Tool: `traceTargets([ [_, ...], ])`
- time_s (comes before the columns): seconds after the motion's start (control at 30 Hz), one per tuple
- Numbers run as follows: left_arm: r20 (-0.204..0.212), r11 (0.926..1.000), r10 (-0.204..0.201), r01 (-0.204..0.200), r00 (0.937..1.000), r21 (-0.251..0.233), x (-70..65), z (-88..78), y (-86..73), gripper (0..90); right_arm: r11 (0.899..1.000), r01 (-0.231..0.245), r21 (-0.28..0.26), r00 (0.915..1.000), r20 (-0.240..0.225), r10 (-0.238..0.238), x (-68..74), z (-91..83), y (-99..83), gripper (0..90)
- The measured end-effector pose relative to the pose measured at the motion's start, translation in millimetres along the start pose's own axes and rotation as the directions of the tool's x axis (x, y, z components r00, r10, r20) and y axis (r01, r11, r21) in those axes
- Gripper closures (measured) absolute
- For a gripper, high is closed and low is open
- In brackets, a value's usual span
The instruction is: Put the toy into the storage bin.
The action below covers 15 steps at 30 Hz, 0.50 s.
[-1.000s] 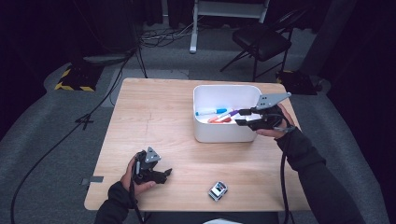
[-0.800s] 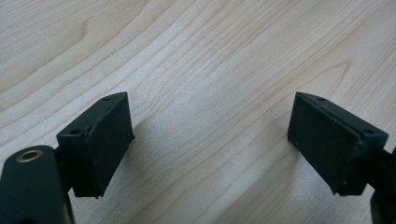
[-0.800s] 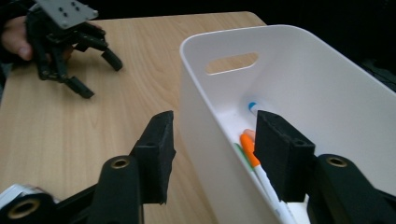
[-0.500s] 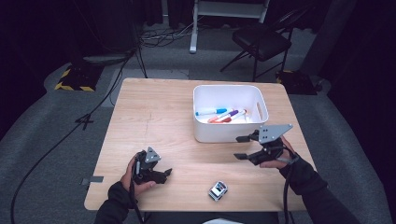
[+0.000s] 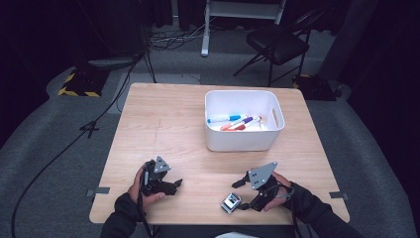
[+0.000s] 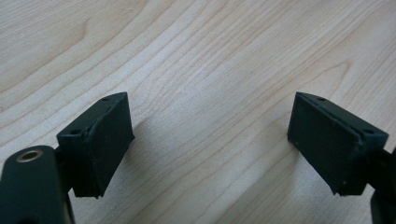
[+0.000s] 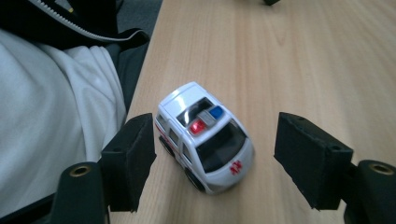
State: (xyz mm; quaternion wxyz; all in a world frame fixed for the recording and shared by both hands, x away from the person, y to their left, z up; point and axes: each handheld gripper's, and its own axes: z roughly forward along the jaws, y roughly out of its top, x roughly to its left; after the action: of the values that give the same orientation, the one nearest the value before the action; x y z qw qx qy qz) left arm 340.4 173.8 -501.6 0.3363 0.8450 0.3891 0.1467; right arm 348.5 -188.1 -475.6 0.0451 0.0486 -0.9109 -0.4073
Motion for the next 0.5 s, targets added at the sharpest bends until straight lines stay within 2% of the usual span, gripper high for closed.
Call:
traceTargets([
  [0.07,0.000,1.0000,0.001,-0.001,1.0000,0.000,0.1,0.1,0.0,14.3,1.000,0.016,0.002,0.9994,-0.030,-0.016,1.0,6.9,0.1,29.7],
  [0.27,0.000,1.0000,0.001,-0.001,1.0000,-0.001,0.1,0.1,0.0,14.3,1.000,0.025,0.019,0.9992,-0.033,-0.024,-1.6,21.1,0.2,29.7],
  [0.3,0.003,1.0000,-0.001,0.001,1.0000,-0.001,0.0,0.2,0.0,14.4,0.999,0.031,0.015,0.9985,-0.045,-0.031,-3.2,25.3,-0.2,29.7],
  [0.37,-0.001,1.0000,0.000,0.000,1.0000,0.000,0.1,0.0,0.0,14.3,0.998,0.044,0.043,0.9979,-0.050,-0.042,-3.7,32.3,-0.1,29.2],
  [0.43,-0.001,1.0000,0.001,-0.001,1.0000,0.000,0.1,0.0,0.0,14.3,0.998,0.056,0.033,0.9973,-0.048,-0.055,-2.7,36.0,-0.1,29.0],
  [0.5,-0.001,1.0000,0.001,-0.001,1.0000,0.000,0.1,0.0,0.0,14.3,0.997,0.058,0.043,0.9975,-0.042,-0.056,-2.4,36.8,1.3,32.1],
])
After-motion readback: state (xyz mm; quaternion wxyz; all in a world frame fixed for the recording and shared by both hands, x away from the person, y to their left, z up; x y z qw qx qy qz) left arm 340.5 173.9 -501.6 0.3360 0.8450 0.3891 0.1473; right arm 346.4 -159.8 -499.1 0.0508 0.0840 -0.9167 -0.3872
